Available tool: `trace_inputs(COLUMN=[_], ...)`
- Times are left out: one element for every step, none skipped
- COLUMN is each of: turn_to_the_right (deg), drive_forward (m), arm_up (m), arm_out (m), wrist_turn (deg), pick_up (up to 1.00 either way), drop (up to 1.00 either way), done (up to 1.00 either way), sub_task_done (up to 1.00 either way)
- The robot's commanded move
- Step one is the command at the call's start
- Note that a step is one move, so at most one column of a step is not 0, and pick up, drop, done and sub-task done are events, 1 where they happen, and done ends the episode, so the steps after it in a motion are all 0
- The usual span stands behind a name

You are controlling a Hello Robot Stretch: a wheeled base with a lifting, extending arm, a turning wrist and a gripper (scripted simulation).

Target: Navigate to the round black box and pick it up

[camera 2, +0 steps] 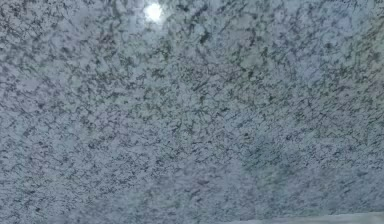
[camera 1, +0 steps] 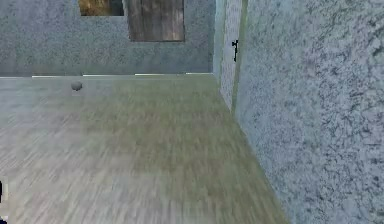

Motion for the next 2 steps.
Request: trace_inputs(turn_to_the_right=[0.0,-45.0], drive_forward=[0.75,0.0], arm_up=[0.0,0.0], arm_out=[0.0,0.0], wrist_turn=[0.0,0.0], pick_up=[0.0,0.0], drop=[0.0,0.0], done=[0.0,0.0], sub_task_done=[0.0,0.0])
